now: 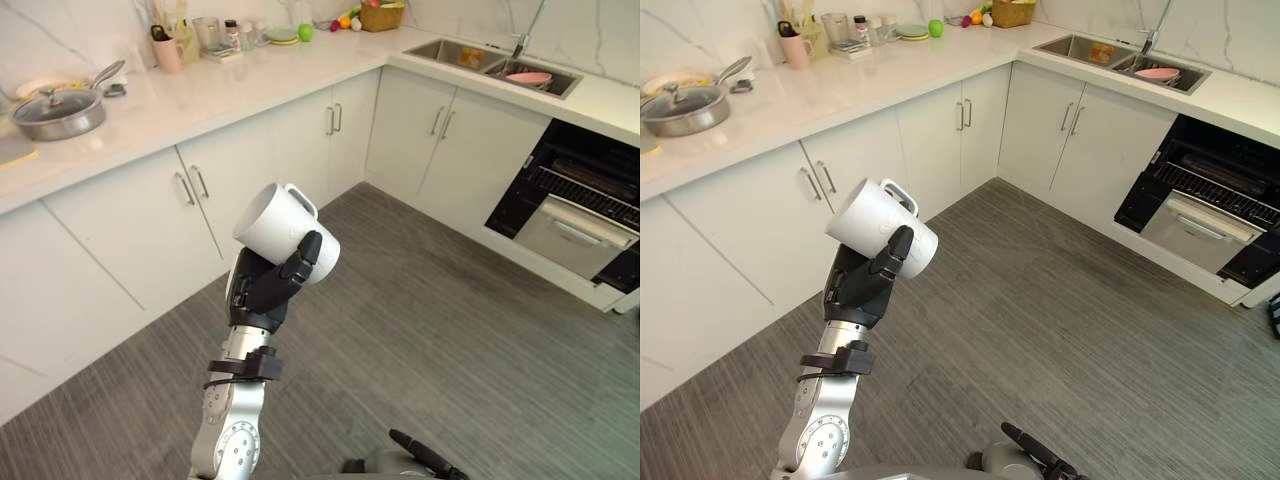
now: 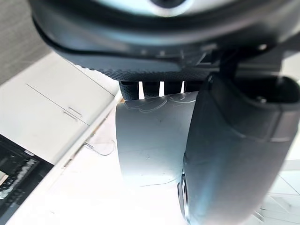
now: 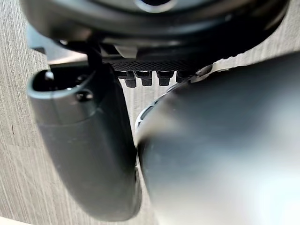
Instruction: Walk over to the sink, pick up the cup, carry it to the dishwasher, place the cup inside the dishwasher, then close the dishwasher door
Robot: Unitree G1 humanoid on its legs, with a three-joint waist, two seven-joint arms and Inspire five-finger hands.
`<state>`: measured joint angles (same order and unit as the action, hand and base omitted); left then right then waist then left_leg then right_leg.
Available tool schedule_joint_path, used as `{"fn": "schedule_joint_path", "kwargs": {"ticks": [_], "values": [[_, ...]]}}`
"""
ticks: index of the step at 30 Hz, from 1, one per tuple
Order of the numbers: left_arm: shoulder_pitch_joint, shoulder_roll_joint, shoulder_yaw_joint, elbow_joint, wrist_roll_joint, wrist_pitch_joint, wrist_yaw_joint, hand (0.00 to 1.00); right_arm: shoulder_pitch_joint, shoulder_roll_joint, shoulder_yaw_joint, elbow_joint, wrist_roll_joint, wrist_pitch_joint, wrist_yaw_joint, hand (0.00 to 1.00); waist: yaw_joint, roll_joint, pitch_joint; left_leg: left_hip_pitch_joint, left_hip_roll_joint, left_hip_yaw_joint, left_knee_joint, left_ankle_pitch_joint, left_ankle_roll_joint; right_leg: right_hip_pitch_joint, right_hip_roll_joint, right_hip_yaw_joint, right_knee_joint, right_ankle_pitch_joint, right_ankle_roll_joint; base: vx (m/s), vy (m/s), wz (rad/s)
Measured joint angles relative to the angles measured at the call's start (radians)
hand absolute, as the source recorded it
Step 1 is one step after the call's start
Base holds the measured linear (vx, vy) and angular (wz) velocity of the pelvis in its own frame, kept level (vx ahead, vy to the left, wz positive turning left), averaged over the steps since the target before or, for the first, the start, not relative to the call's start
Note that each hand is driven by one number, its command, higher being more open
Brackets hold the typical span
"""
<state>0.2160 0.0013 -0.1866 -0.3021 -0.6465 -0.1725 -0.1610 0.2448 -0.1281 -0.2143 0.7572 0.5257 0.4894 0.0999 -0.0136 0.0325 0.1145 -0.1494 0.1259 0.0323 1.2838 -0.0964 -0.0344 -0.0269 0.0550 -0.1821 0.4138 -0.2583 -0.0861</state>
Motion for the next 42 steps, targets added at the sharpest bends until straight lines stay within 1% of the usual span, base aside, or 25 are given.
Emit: {"fn": "schedule_joint_path", "kwargs": {"ticks": [2,5,7,9,10,13,15,16,17,19,20,24,26,27,28,30,32,33,34,35,36,37,39,40,42], "values": [[0.002,-0.001,0.004,0.000,-0.001,-0.001,-0.022,0.00,0.015,-0.007,0.021,0.003,0.001,-0.006,-0.011,1.00,0.027,-0.008,0.003,-0.123,0.020,0.023,0.038,-0.065,0.019,0.094,0.001,0.025,-0.056,-0.004,0.002,0.61,-0.057,-0.37],[0.002,0.005,0.023,0.000,-0.002,-0.006,-0.065,0.00,-0.011,-0.018,0.035,0.052,0.001,-0.026,-0.032,1.00,0.059,-0.013,-0.002,-0.236,0.027,0.078,-0.324,-0.146,0.022,0.211,-0.012,0.109,-0.155,-0.003,0.004,0.51,0.068,-0.71],[0.007,0.017,0.011,0.008,-0.002,-0.007,-0.066,0.00,-0.045,-0.029,0.046,0.101,0.000,-0.037,-0.046,1.00,0.077,-0.016,-0.003,-0.220,-0.044,-0.004,-0.812,-0.068,-0.002,0.260,-0.047,0.223,-0.173,-0.020,0.019,0.55,0.217,-1.05],[0.010,0.032,-0.019,0.032,0.000,-0.033,-0.066,0.00,-0.060,-0.032,0.043,0.120,0.000,-0.045,-0.072,1.00,0.084,-0.016,-0.006,-0.202,-0.076,-0.075,-0.971,0.074,-0.027,0.293,-0.076,0.310,-0.161,-0.082,0.070,0.51,0.287,-1.17],[0.014,0.039,-0.025,0.047,0.001,-0.040,-0.067,0.00,-0.067,-0.029,0.043,0.132,0.000,-0.047,-0.092,1.00,0.085,-0.017,-0.012,-0.193,-0.081,-0.072,-0.932,0.129,-0.015,0.308,-0.084,0.338,-0.147,-0.108,0.084,0.58,0.368,-1.20],[0.013,0.099,-0.059,0.082,0.001,-0.040,-0.079,0.00,-0.080,0.015,-0.007,0.167,0.070,-0.054,-0.209,1.00,0.049,-0.072,-0.031,-0.202,-0.106,0.002,-0.728,-0.032,0.021,0.278,-0.147,0.373,0.033,-0.114,0.114,0.59,0.308,-0.62],[-0.026,0.148,-0.096,0.081,0.000,-0.017,-0.105,0.00,-0.080,0.048,-0.078,0.221,0.109,-0.075,-0.261,1.00,0.042,-0.098,-0.039,-0.149,-0.121,0.035,-0.689,-0.119,0.044,0.184,-0.164,0.355,0.296,-0.005,0.162,0.57,0.263,-0.35],[-0.038,0.163,-0.101,0.066,-0.001,0.001,-0.114,0.00,-0.080,0.067,-0.107,0.246,0.108,-0.093,-0.271,1.00,0.042,-0.111,-0.037,-0.077,-0.129,0.064,-0.723,-0.151,0.057,0.100,-0.199,0.320,0.475,0.171,0.201,0.54,0.238,-0.75],[-0.044,0.159,-0.099,0.052,-0.002,0.001,-0.118,0.00,-0.076,0.071,-0.143,0.246,0.112,-0.101,-0.260,1.00,0.036,-0.107,-0.031,0.006,-0.126,0.103,-0.770,-0.178,0.076,-0.005,-0.251,0.270,0.666,0.251,0.168,0.42,0.181,-0.91],[-0.054,0.152,-0.104,0.037,0.001,-0.002,-0.112,0.00,-0.076,0.071,-0.154,0.240,0.099,-0.134,-0.222,1.00,0.013,-0.097,-0.029,0.120,-0.113,0.153,-0.852,-0.186,0.078,-0.129,-0.283,0.200,0.828,0.181,0.067,0.40,0.164,-0.92],[-0.080,0.153,-0.127,0.034,0.016,-0.012,-0.095,0.00,-0.078,0.072,-0.153,0.214,0.068,-0.152,-0.185,1.00,-0.009,-0.083,-0.028,0.200,-0.090,0.181,-0.926,-0.176,0.060,-0.207,-0.267,0.132,0.821,0.120,0.064,0.49,0.154,-0.81],[-0.226,0.156,-0.201,0.034,0.020,-0.006,-0.055,0.00,-0.070,0.110,-0.154,0.140,0.013,-0.170,-0.170,1.00,-0.038,-0.077,-0.024,0.373,-0.023,0.239,-1.038,-0.171,0.038,-0.283,-0.181,-0.143,0.329,0.037,0.082,0.50,0.028,-0.54],[-0.239,0.146,-0.188,0.022,0.015,-0.001,-0.055,0.00,-0.063,0.109,-0.150,0.121,-0.012,-0.154,-0.191,1.00,-0.036,-0.080,-0.026,0.431,-0.031,0.265,-1.035,-0.195,0.002,-0.270,-0.145,-0.222,0.081,0.118,0.079,0.54,-0.050,-0.54],[-0.240,0.136,-0.173,0.019,0.015,0.004,-0.055,0.00,-0.031,0.112,-0.132,0.116,-0.030,-0.145,-0.214,1.00,-0.038,-0.114,-0.038,0.463,-0.067,0.266,-1.014,-0.233,-0.024,-0.265,-0.161,-0.236,-0.019,0.313,-0.016,0.54,-0.061,-0.36],[-0.221,0.092,-0.165,0.040,0.017,0.012,-0.048,0.00,-0.038,0.094,-0.161,0.110,-0.017,-0.150,-0.230,1.00,-0.039,-0.055,-0.022,0.476,-0.034,0.268,-0.956,-0.292,-0.038,-0.267,-0.139,-0.243,0.059,0.261,-0.099,0.51,-0.052,-0.32],[-0.208,0.084,-0.174,0.064,0.019,0.018,-0.036,0.00,-0.046,0.083,-0.142,0.070,-0.020,-0.150,-0.317,1.00,-0.042,-0.022,-0.014,0.473,-0.006,0.268,-0.908,-0.311,-0.031,-0.267,-0.122,-0.232,0.112,0.183,-0.087,0.37,-0.062,-0.23],[-0.205,0.093,-0.191,0.069,0.027,0.013,-0.040,0.00,-0.035,0.092,-0.127,0.042,-0.016,-0.147,-0.383,1.00,-0.034,-0.032,-0.004,0.492,0.011,0.278,-0.842,-0.322,-0.024,-0.263,-0.111,-0.238,0.182,0.064,-0.063,0.25,-0.122,-0.16],[-0.201,0.097,-0.193,0.070,0.041,0.009,-0.042,0.00,-0.041,0.093,-0.132,0.036,-0.014,-0.142,-0.410,1.00,-0.015,-0.015,0.009,0.462,0.062,0.283,-0.713,-0.306,0.006,-0.229,-0.097,-0.274,0.175,0.016,-0.020,0.25,-0.114,-0.23],[-0.194,0.085,-0.197,0.063,0.051,0.004,-0.050,0.00,-0.022,0.075,-0.128,0.009,-0.008,-0.134,-0.427,1.00,-0.008,0.021,0.014,0.379,0.142,0.274,-0.521,-0.251,0.088,-0.193,-0.115,-0.309,0.279,-0.076,-0.018,0.29,-0.070,-0.10],[-0.187,0.076,-0.196,0.058,0.050,-0.007,-0.059,0.00,0.002,0.076,-0.123,-0.010,-0.009,-0.131,-0.434,1.00,-0.008,0.008,0.008,0.317,0.158,0.260,-0.399,-0.194,0.138,-0.175,-0.136,-0.278,0.333,-0.115,0.004,0.49,0.011,-0.11],[-0.159,0.054,-0.188,0.044,0.047,-0.034,-0.068,0.00,0.036,0.074,-0.115,-0.037,-0.009,-0.131,-0.441,1.00,0.008,0.011,0.002,0.236,0.204,0.221,-0.207,-0.031,0.114,-0.118,-0.129,-0.258,0.299,-0.156,0.017,0.42,0.028,-0.15],[-0.139,0.047,-0.182,0.036,0.043,-0.045,-0.069,0.00,0.045,0.066,-0.112,-0.040,-0.009,-0.131,-0.443,1.00,0.011,0.025,0.001,0.191,0.229,0.186,-0.136,0.018,0.101,-0.095,-0.099,-0.255,0.273,-0.163,0.021,0.56,-0.009,-0.42],[-0.111,0.054,-0.154,0.033,0.038,-0.055,-0.087,0.00,0.035,0.056,-0.101,-0.030,-0.012,-0.133,-0.437,1.00,0.017,0.042,-0.007,0.034,0.231,0.170,-0.057,-0.105,0.066,-0.039,-0.059,-0.228,0.196,-0.165,0.020,0.38,-0.043,-0.39],[-0.099,0.059,-0.142,0.040,0.035,-0.058,-0.090,0.00,0.022,0.049,-0.092,-0.007,-0.011,-0.142,-0.422,1.00,0.021,0.034,-0.011,-0.026,0.201,0.194,-0.138,-0.169,0.058,0.004,-0.049,-0.201,0.125,-0.143,0.043,0.33,-0.063,-0.54],[-0.077,0.061,-0.115,0.048,0.016,-0.062,-0.100,0.00,-0.034,0.027,-0.076,0.058,-0.011,-0.167,-0.407,1.00,0.034,0.026,-0.017,-0.072,0.128,0.221,-0.428,-0.209,0.043,0.066,-0.045,-0.130,0.003,-0.089,0.016,0.49,-0.040,-0.92]]}}
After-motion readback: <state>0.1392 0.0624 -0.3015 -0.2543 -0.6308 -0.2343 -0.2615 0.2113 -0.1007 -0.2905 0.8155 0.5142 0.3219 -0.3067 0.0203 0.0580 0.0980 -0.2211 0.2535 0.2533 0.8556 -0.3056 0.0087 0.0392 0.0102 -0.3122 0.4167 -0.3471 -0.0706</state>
